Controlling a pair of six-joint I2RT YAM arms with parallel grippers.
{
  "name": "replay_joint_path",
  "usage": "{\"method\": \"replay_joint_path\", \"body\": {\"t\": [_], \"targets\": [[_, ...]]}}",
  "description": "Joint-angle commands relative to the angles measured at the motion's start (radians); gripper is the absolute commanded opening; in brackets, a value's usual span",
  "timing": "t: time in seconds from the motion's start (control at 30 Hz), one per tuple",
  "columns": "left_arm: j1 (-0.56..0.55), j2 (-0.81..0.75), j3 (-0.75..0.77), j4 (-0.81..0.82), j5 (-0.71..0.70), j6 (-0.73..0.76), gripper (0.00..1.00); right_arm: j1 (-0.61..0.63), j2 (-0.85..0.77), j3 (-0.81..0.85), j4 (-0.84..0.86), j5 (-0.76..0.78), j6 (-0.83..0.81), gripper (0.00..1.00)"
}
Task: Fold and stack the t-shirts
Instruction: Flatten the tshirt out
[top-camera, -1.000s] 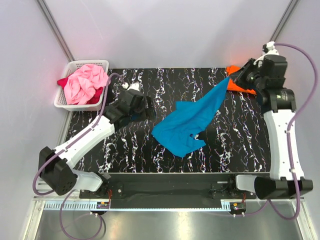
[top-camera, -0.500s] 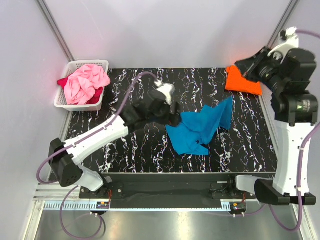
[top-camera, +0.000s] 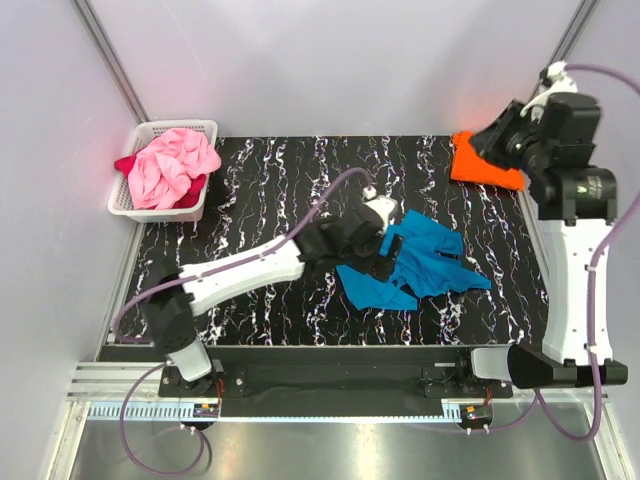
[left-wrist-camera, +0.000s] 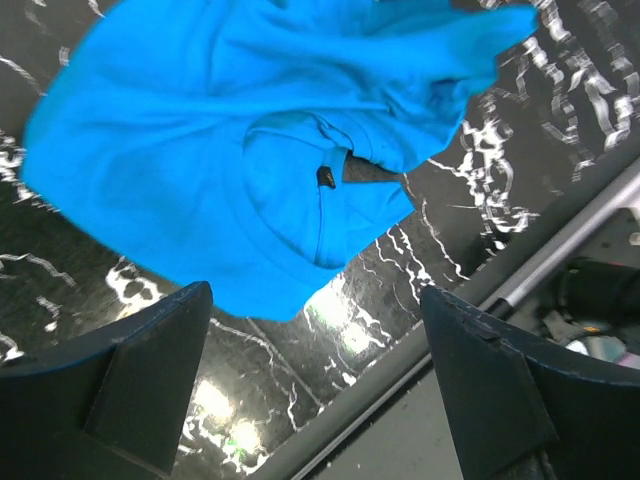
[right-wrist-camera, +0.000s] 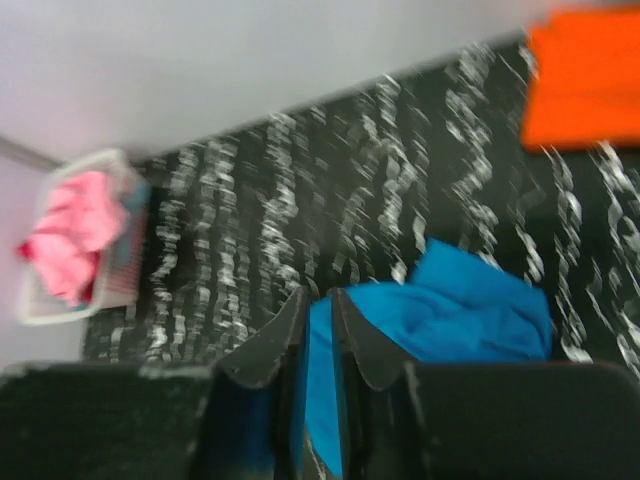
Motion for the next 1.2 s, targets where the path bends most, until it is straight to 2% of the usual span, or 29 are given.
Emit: {"method": "replay_joint_path", "body": {"t": [0.0, 0.03, 0.27, 0.6, 0.8, 0.93, 1.17], "targets": [[-0.042, 0.116, 0.121, -0.039, -0.057, 0.031, 0.91, 0.004, -0.054, -0.133, -0.001, 0.208, 0.006, 0.22], [-0.057, 0.139, 0.138, -0.049, -0.069, 0.031, 0.91, 0.004, -0.061, -0.151, -0.001, 0.231, 0.006, 0.27], [-0.071, 0.275, 0.187, -0.061, -0.051, -0.015, 0.92, 0.003, -0.074, -0.254, -0.025, 0.293, 0.01, 0.36], [-0.069, 0.423, 0.158, -0.145, -0.115, -0.109, 0.91, 0.004, -0.078, -0.331, -0.01, 0.262, 0.044, 0.36], [-0.051, 0.524, 0.205, -0.283, -0.248, -0.175, 0.91, 0.004, -0.08, -0.35, 0.004, 0.249, 0.052, 0.36], [0.039, 0.534, 0.176, -0.368, -0.302, -0.268, 0.91, 0.003, -0.081, -0.356, 0.005, 0.242, 0.05, 0.36], [0.257, 0.424, -0.017, -0.366, -0.325, -0.345, 0.91, 0.003, -0.077, -0.365, 0.01, 0.235, 0.049, 0.36]]}}
